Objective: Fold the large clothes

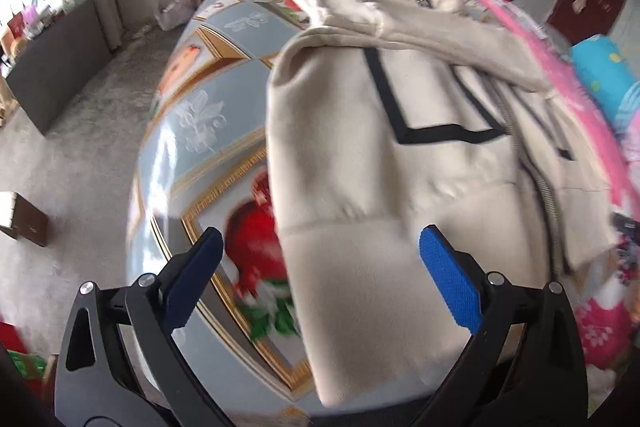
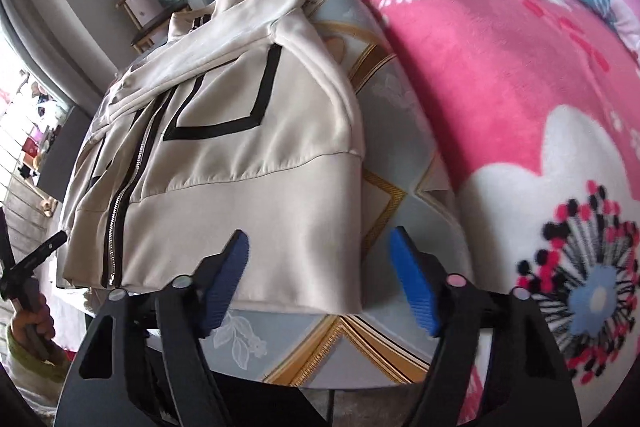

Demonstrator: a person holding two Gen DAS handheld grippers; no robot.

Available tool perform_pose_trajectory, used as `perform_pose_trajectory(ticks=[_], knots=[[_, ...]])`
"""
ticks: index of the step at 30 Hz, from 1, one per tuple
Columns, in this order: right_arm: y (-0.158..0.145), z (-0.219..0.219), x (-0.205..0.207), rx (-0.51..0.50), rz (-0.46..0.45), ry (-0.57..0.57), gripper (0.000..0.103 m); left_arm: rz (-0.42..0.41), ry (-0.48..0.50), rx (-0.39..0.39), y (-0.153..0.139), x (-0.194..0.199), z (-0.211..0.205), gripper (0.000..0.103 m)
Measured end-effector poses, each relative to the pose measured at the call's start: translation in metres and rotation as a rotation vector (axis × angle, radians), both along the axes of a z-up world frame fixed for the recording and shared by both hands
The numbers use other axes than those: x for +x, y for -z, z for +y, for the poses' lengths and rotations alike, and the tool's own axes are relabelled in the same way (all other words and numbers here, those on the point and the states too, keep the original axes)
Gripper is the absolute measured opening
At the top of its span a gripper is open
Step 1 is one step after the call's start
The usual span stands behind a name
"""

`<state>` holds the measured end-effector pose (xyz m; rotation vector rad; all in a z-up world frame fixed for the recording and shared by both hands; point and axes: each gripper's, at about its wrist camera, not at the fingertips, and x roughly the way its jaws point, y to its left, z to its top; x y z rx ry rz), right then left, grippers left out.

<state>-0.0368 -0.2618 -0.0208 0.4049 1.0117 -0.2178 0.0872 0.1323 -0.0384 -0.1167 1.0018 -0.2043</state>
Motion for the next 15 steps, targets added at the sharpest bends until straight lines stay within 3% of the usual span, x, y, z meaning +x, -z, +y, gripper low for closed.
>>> perform_pose_trajectory(ticks=[1,6,11,13,14,15], knots=[[0.001,0.001,0.001,-0.005,0.004,-0.006,0.058,0.007,0.010,-0.020,0.000,-0.005,0.000,0.092],[0.004,0.010,-0.002,-0.041,0.030,-0.029,0.038,0.032,0.012,-0.022,-0.002,-0.027,-0.002,0.053],[0.009,0.009,-0.002,-0.047,0.038,0.000,0.029,0.042,-0.036,-0.074,-0.001,-0.021,0.006,0.045],[0.009,0.011,0.005,-0.064,0.028,-0.012,0.019,0.037,-0.059,-0.056,-0.001,-0.012,0.002,0.033],[0.009,0.014,0.008,-0.067,0.025,-0.024,0.012,0.037,-0.065,-0.044,-0.001,-0.010,0.000,0.022],[0.008,0.016,0.011,-0.080,0.028,-0.031,0.011,0.040,-0.064,-0.028,-0.001,-0.009,-0.004,0.015]])
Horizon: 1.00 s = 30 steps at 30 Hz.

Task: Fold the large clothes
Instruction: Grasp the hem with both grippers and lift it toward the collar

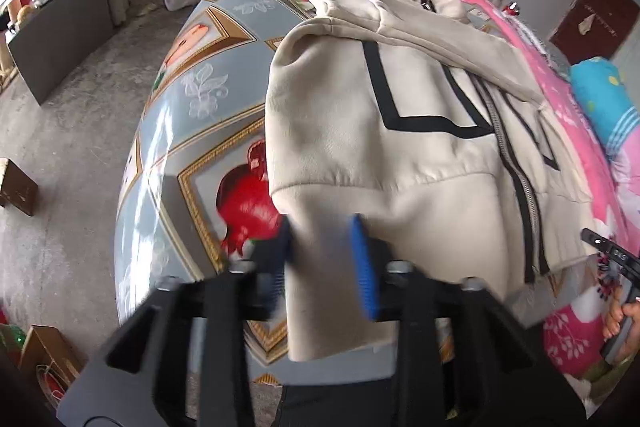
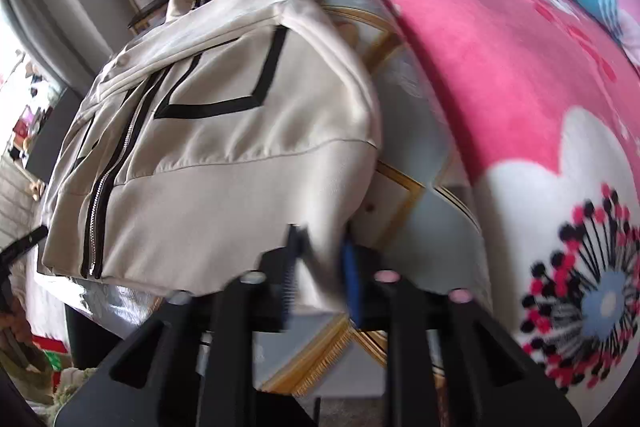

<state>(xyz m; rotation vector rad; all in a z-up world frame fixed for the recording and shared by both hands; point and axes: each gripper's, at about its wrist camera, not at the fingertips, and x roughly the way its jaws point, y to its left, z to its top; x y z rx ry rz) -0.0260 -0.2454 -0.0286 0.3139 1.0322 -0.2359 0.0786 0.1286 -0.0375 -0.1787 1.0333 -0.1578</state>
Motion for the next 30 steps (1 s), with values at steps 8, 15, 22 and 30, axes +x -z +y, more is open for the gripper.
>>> perform_pose_trajectory(ticks=[8,15,22,30], knots=[[-0.071,0.004,-0.025,-0.079,-0.059,-0.021,0.009,-0.104,0.090,-0.008,-0.077,-0.034,-0.002,0.007],[-0.015,-0.001,-0.030,-0.036,0.102,-0.009,0.009,0.069,0.098,0.088,-0.008,-0.044,-0.001,0.006],[-0.007,-0.009,-0.023,-0.024,0.115,-0.014,0.022,0.099,0.087,-0.009,-0.004,-0.044,0.019,0.022],[-0.002,0.001,-0.019,-0.031,0.113,-0.048,0.020,0.167,0.052,-0.083,0.014,-0.052,0.014,0.023]])
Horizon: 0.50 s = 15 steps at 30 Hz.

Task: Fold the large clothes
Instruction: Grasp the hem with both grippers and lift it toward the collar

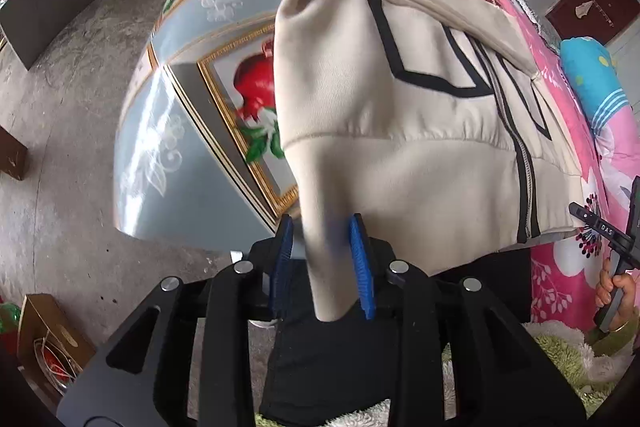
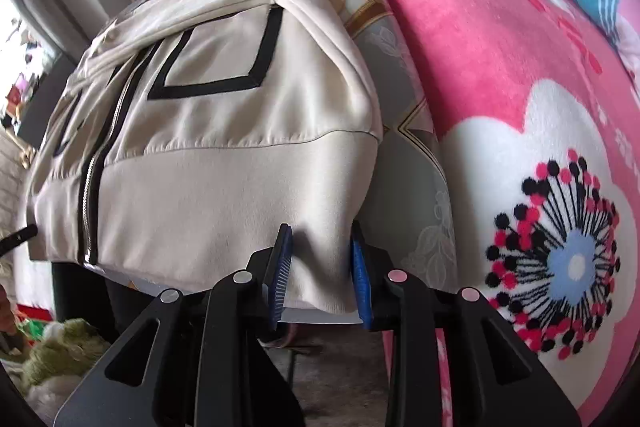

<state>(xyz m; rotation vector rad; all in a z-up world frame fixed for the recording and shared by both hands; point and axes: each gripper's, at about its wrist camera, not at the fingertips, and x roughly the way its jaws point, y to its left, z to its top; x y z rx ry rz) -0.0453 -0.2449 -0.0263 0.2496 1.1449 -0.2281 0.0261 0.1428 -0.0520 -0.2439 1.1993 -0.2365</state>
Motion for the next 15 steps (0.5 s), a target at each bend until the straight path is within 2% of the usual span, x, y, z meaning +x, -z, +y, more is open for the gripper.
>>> perform_pose_trajectory(ticks=[1,2,4,5,7,8,10,12,13,14,15], knots=[[-0.002,0.002,0.002,0.005,0.000,-0.010,0.010,-0.001,0.018,-0.004,0.000,-0.002,-0.006,0.011],[-0.010,0.005,0.004,-0.022,-0.004,-0.014,0.009,-0.023,0.031,0.022,-0.004,-0.004,-0.011,0.005],[-0.034,0.007,0.003,-0.023,-0.053,-0.015,0.009,-0.104,0.067,0.081,-0.027,-0.008,-0.020,0.004],[-0.060,0.009,0.000,-0.013,-0.118,-0.019,0.009,-0.175,0.075,0.068,-0.053,-0.012,-0.020,0.004],[-0.099,0.014,-0.010,-0.030,-0.214,-0.030,0.009,-0.266,0.074,0.027,-0.103,-0.022,-0.015,0.004],[-0.109,0.017,-0.015,-0.053,-0.229,-0.033,0.009,-0.280,0.074,0.031,-0.111,-0.025,-0.014,0.004],[-0.093,0.016,-0.019,-0.060,-0.171,-0.031,0.009,-0.249,0.065,0.047,-0.106,-0.027,-0.010,0.004],[-0.032,0.004,-0.020,0.062,-0.003,-0.003,0.009,-0.083,0.059,0.072,-0.057,-0.023,-0.007,0.004],[-0.018,0.001,-0.021,0.088,0.034,0.013,0.009,-0.005,0.055,0.051,-0.031,-0.021,-0.004,0.004],[-0.005,-0.001,-0.022,0.102,0.058,0.031,0.009,0.016,0.051,0.042,-0.023,-0.020,-0.001,0.004],[-0.006,-0.001,-0.022,0.105,0.044,0.035,0.009,0.021,0.048,0.034,-0.019,-0.019,0.000,0.004]])
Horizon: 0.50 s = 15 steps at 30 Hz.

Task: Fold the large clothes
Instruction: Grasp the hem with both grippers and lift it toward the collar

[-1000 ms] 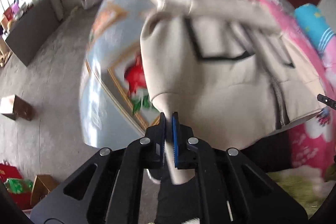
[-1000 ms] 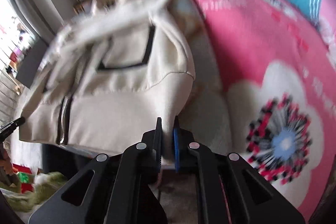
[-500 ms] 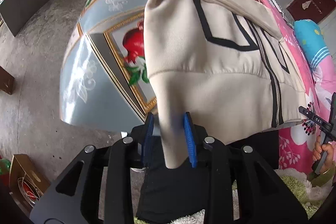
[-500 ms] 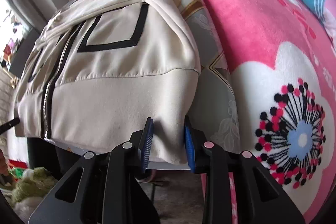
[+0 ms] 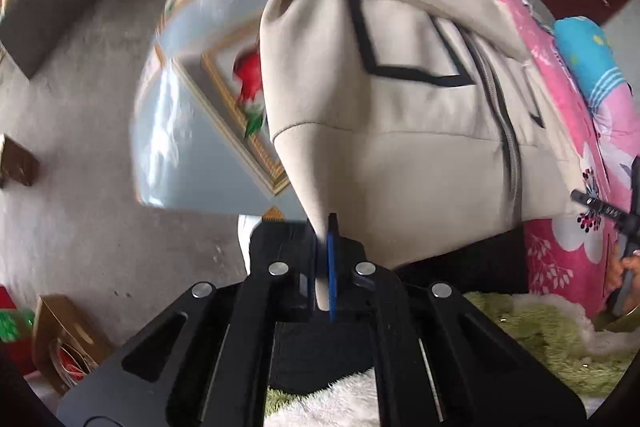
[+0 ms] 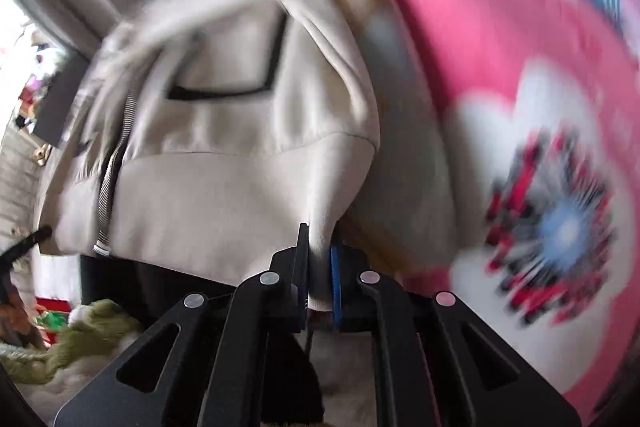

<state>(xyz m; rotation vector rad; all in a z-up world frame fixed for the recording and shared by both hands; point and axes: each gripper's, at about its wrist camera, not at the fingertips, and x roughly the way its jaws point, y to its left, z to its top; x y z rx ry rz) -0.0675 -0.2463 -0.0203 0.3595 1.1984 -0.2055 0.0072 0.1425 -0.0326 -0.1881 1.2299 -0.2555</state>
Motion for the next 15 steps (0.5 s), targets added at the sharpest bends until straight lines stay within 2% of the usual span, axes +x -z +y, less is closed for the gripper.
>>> perform_pose_trajectory(ticks=[5,9,12,15], knots=[[-0.034,0.003,0.007,0.015,-0.109,0.013,0.009,-0.079,-0.002,-0.104,-0.034,0.008,0.006,0.004],[-0.061,-0.005,0.039,0.065,-0.218,0.037,0.009,-0.120,-0.051,-0.200,-0.052,0.033,0.016,0.004],[-0.066,-0.010,0.078,0.114,-0.264,0.054,0.009,-0.151,-0.075,-0.254,-0.067,0.069,0.021,0.004],[-0.054,-0.025,0.116,0.187,-0.266,0.093,0.009,-0.145,-0.095,-0.275,-0.065,0.107,0.025,0.005]])
